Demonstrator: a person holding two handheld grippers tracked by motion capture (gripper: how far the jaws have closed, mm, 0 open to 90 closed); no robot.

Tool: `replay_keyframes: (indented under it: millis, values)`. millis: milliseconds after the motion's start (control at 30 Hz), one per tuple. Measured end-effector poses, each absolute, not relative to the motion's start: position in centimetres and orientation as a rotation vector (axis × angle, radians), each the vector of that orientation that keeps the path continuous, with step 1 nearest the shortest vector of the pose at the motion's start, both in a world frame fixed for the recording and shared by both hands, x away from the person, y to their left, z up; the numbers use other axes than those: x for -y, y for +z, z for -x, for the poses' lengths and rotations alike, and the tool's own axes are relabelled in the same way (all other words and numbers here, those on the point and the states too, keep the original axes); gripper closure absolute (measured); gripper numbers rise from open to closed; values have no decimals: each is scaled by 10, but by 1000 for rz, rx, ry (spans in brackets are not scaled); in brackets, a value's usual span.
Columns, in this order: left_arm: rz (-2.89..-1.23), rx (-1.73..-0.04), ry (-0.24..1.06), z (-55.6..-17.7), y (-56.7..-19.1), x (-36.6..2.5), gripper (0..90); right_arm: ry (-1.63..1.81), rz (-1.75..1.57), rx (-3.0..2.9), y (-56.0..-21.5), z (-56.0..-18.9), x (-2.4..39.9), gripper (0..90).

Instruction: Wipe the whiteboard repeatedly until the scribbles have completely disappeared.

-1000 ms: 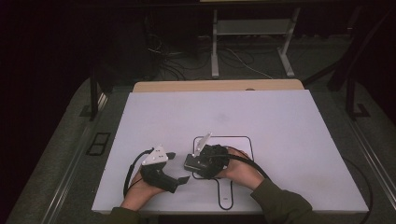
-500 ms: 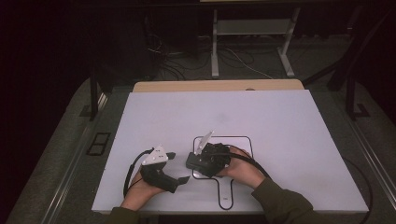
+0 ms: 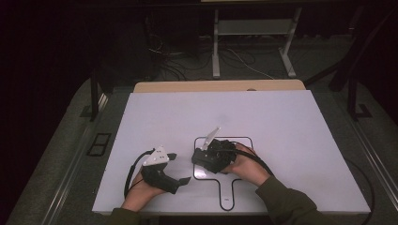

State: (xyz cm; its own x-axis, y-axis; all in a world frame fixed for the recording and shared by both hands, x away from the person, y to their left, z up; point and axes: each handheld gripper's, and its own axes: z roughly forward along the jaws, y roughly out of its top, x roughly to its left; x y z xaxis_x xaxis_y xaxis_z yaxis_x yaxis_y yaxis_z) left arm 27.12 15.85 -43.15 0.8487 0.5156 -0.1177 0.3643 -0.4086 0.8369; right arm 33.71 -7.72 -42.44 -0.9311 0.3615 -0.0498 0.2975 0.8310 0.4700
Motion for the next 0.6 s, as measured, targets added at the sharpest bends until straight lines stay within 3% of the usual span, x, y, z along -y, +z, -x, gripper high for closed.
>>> replay_keyframes:
  millis: [333,600]
  values:
    - [-2038,-645,194,-271,-431,-159,0,698,-677,-2835,-425,-356,114,388]
    - [-2045,-640,194,-271,-431,-158,0,745,-643,-2888,-425,-344,121,388]
